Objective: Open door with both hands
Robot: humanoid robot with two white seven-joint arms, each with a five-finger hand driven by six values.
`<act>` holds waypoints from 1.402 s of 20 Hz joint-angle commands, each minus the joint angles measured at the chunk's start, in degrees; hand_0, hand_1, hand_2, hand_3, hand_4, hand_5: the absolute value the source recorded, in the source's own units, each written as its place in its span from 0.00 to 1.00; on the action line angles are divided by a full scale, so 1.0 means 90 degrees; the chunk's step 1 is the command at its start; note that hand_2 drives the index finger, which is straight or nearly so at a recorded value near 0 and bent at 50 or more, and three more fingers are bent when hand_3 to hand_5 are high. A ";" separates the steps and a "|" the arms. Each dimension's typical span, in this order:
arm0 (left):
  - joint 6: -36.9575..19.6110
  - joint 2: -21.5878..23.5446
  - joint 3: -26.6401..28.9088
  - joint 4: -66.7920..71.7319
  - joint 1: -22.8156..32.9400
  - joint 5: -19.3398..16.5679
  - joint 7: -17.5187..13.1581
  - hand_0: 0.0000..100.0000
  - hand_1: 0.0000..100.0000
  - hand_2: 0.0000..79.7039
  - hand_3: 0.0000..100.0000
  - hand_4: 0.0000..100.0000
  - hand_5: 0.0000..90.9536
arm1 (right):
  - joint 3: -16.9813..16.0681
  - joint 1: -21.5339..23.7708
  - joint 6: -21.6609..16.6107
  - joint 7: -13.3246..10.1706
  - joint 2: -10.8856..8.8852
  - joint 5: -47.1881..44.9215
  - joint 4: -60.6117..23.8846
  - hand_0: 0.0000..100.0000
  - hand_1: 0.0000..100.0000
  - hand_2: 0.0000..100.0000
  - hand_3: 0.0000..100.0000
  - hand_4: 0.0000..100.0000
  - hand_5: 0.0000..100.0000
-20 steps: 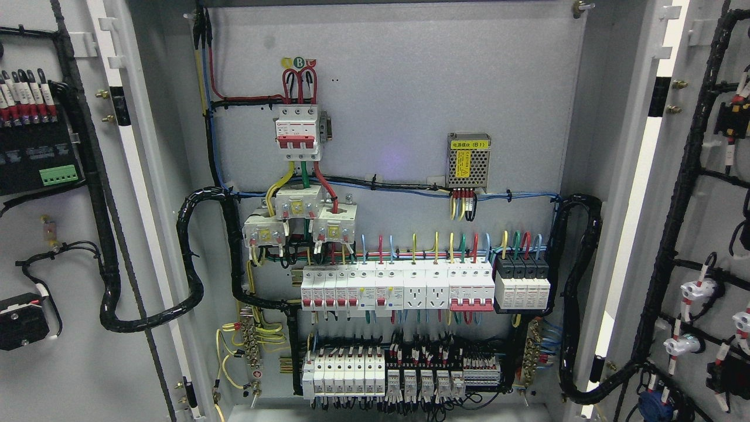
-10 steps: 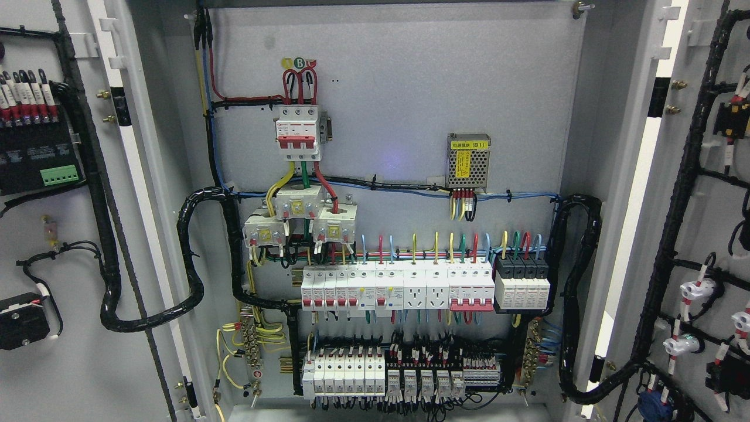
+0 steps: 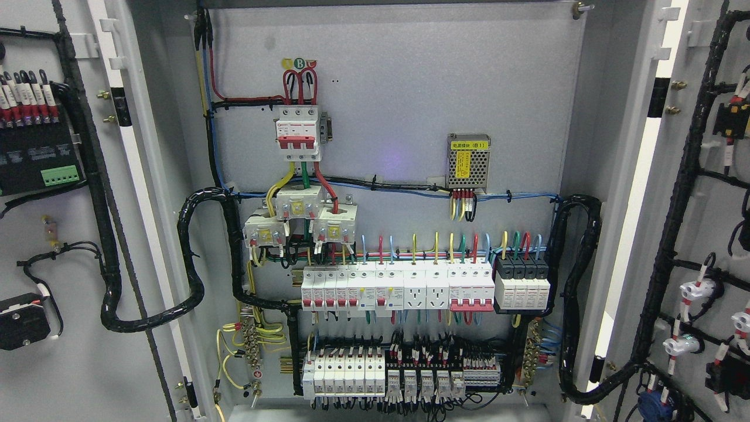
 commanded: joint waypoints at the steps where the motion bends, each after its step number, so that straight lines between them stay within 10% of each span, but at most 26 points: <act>1: 0.0014 -0.0629 -0.0217 0.2891 -0.0390 -0.0166 -0.0011 0.00 0.00 0.00 0.00 0.03 0.00 | 0.0244 0.0095 0.0008 0.0011 0.0773 0.0021 0.2220 0.00 0.00 0.00 0.00 0.00 0.00; 12: 0.0053 -0.1195 -0.0197 0.5889 -0.1356 -0.0166 -0.0011 0.00 0.00 0.00 0.00 0.03 0.00 | 0.0411 -0.0314 0.0320 -0.0037 0.1554 0.0528 0.4417 0.00 0.00 0.00 0.00 0.00 0.00; 20: 0.0229 -0.1684 -0.0002 0.8155 -0.2411 -0.0176 -0.0011 0.00 0.00 0.00 0.00 0.03 0.00 | 0.0391 -0.1476 0.1755 -0.0232 0.2307 0.0567 0.6342 0.00 0.00 0.00 0.00 0.00 0.00; 28: 0.2004 -0.1957 0.0515 0.8704 -0.2900 -0.0176 0.0009 0.00 0.00 0.00 0.00 0.03 0.00 | 0.0313 -0.2482 0.2974 -0.1774 0.2756 0.1778 0.7174 0.00 0.00 0.00 0.00 0.00 0.00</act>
